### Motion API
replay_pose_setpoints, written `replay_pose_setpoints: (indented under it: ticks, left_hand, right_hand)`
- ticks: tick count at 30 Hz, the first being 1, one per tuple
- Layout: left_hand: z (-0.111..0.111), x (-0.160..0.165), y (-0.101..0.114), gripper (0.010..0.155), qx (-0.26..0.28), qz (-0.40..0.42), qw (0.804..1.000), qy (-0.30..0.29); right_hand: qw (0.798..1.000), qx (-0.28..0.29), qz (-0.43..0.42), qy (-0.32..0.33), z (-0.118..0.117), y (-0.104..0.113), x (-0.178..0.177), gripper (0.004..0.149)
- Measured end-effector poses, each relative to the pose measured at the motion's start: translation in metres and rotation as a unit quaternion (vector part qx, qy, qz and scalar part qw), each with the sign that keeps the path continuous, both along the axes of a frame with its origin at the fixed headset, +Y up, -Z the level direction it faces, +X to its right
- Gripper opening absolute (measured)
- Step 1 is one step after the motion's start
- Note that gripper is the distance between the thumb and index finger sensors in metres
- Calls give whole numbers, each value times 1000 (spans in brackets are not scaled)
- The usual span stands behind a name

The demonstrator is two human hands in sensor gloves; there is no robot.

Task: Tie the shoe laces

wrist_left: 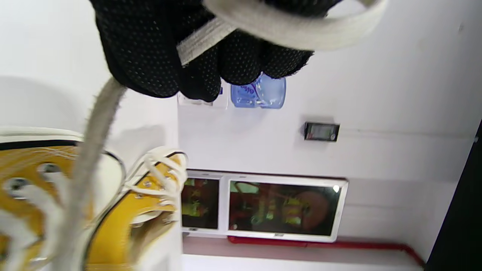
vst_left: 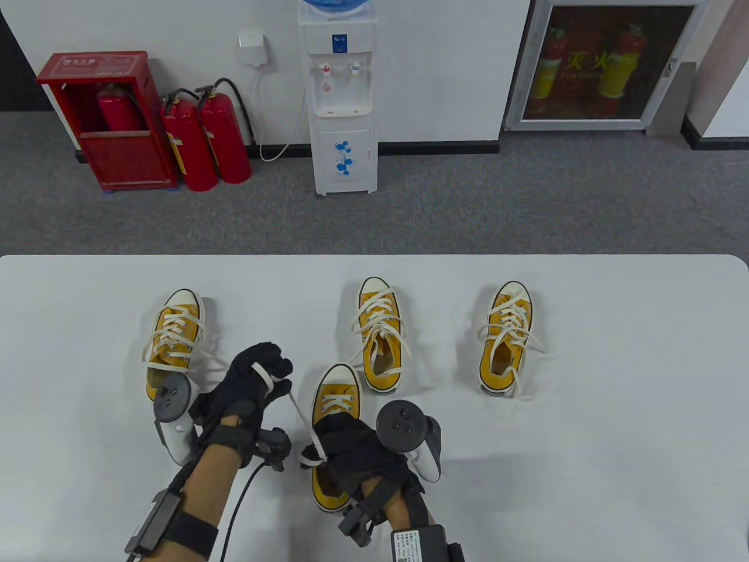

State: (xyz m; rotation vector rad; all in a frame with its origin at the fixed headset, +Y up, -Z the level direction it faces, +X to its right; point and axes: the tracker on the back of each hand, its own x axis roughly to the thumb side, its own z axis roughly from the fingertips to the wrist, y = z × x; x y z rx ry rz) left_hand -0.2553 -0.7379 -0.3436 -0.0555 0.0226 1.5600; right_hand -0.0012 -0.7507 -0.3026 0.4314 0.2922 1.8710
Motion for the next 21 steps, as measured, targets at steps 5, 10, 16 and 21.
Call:
replay_pose_setpoints:
  ticks: [5, 10, 16, 21]
  left_hand:
    - [5, 5, -8, 45, 2, -58, 997, -44]
    - [17, 10, -14, 43, 10, -158, 985, -64]
    - [35, 19, -18, 43, 35, -282, 955, -82]
    - [46, 27, -17, 43, 72, -392, 912, -94]
  right_hand:
    - [999, -22, -36, -8, -2, -4, 5, 36]
    - [996, -44, -73, -13, -3, -7, 9, 36]
    - [992, -60, -105, -20, -3, -11, 13, 38]
    - [987, -78, -139, -27, -4, -14, 17, 41]
